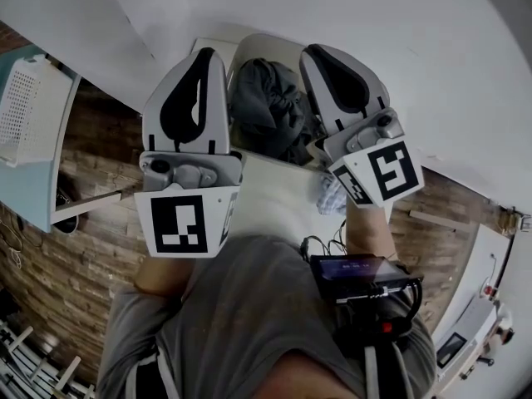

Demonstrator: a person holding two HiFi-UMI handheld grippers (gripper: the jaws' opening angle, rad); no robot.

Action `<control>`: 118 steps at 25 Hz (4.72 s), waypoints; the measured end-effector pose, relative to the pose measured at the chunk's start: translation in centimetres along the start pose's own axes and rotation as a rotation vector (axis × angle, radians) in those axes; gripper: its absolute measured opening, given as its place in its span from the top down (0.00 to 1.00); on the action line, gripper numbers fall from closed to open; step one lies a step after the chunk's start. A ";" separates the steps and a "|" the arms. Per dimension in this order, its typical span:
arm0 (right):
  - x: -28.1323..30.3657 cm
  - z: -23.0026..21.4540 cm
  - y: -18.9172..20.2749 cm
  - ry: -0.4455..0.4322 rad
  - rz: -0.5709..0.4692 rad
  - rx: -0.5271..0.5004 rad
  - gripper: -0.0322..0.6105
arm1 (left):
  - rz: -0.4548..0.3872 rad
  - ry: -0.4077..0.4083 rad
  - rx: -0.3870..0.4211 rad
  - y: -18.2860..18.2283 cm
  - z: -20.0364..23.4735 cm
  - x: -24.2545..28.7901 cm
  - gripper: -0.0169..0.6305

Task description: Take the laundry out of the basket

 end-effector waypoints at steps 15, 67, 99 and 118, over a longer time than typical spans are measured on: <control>6.0 0.0 10.3 -0.156 0.298 0.003 0.68 | 0.087 -0.020 -0.102 6.2 3.9 3.8 0.96; -0.3 -3.7 -0.6 0.096 0.119 0.007 0.83 | 0.009 0.043 -0.070 -0.5 -0.5 -1.2 0.96; -17.1 10.1 -20.5 0.116 -0.187 -0.150 0.83 | -0.026 0.129 -0.011 -8.4 -6.9 -18.5 0.96; -20.4 13.8 4.6 0.209 0.116 0.001 0.82 | 0.026 0.143 0.006 -7.3 -8.7 -19.0 0.96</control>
Point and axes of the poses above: the fingertips, and each gripper's own axes: x forward along the fingers, z to its left, y out of its underside, the point moved 5 cm from there along -x, backward along the fingers, and after that the axes turned 5 degrees about -z, right-handed, at the moved point
